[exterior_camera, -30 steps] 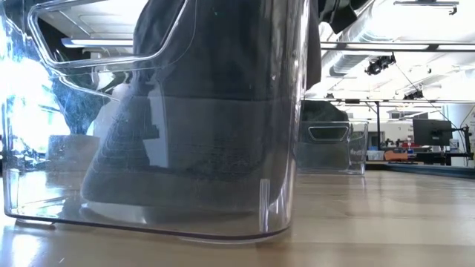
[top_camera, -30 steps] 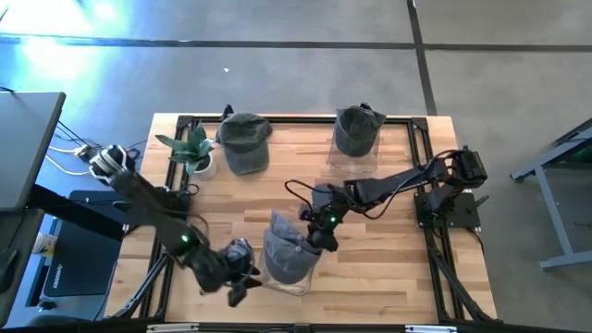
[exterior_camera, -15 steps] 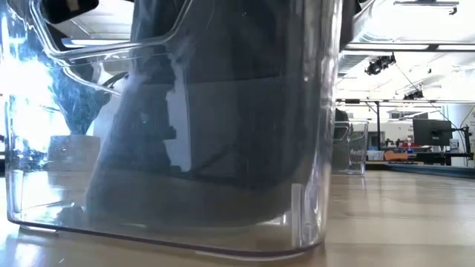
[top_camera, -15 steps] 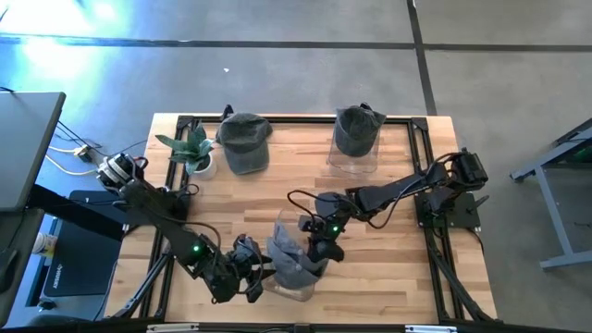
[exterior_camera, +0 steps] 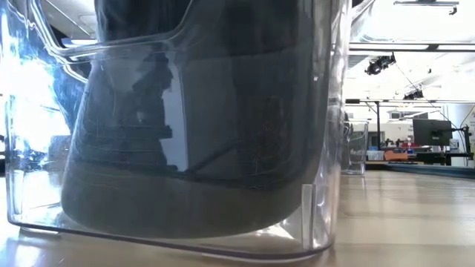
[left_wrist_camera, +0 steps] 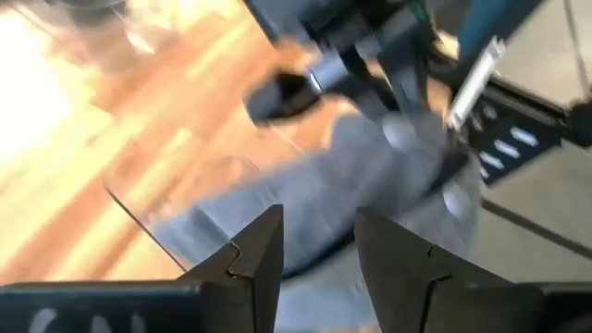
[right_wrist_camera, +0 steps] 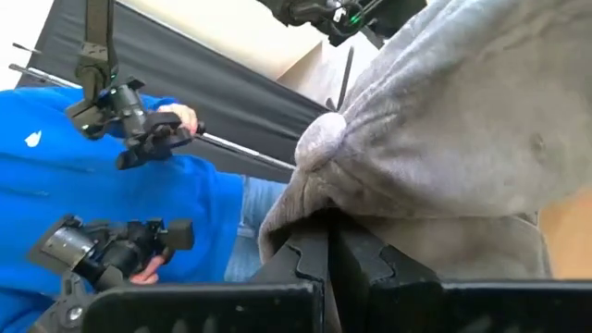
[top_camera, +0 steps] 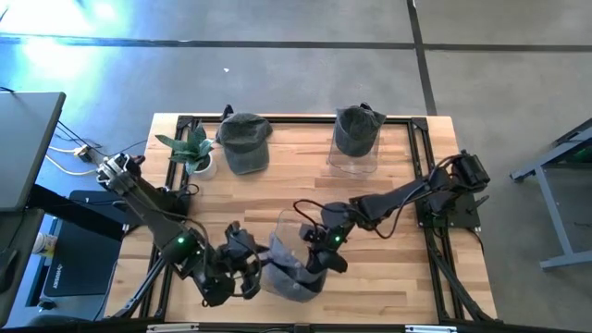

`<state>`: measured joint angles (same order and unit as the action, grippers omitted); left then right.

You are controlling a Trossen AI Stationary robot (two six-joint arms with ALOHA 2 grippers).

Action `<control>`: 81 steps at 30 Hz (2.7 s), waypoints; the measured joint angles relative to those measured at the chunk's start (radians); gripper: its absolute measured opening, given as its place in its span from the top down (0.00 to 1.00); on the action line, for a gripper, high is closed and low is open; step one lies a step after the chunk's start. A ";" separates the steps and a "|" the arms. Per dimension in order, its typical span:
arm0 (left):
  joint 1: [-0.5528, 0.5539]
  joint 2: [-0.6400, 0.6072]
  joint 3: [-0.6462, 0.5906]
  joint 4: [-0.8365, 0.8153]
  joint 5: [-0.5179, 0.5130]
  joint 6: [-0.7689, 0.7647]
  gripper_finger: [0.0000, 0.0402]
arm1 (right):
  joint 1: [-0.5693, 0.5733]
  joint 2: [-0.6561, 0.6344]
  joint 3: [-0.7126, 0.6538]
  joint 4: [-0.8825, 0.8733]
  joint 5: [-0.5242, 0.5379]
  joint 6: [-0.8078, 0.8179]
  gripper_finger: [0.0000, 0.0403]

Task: Pick & Place hat
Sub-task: Put the gray cap into the bottom transparent bin

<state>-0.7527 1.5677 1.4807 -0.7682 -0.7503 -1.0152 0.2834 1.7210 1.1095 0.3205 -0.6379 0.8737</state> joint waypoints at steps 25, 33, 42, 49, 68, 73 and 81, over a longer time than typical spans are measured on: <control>0.175 0.122 0.009 0.201 0.473 0.315 0.90 | 0.101 -0.022 0.000 0.032 0.062 -0.019 1.00; 0.130 0.122 0.009 0.260 0.566 0.364 0.91 | 0.113 -0.064 0.000 -0.008 0.155 0.016 1.00; 0.146 0.104 0.008 0.303 0.604 0.408 0.91 | 0.113 -0.060 0.000 -0.132 0.337 -0.022 1.00; 0.144 0.058 0.008 0.311 0.610 0.409 0.91 | 0.152 -0.058 0.000 -0.123 0.206 -0.075 1.00; 0.300 0.161 0.015 0.247 0.770 0.359 0.91 | 0.167 -0.058 0.000 -0.117 0.231 -0.115 1.00; 0.289 0.175 0.007 0.314 0.956 0.418 0.91 | 0.169 -0.058 0.000 -0.114 0.229 -0.115 1.00; 0.289 0.150 0.010 0.336 0.897 0.475 0.91 | 0.164 -0.128 0.000 -0.170 0.251 -0.137 1.00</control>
<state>-0.4637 1.7175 1.4907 -0.4326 0.1469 -0.5404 0.4471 1.5931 1.1095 0.1507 -0.3872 0.7364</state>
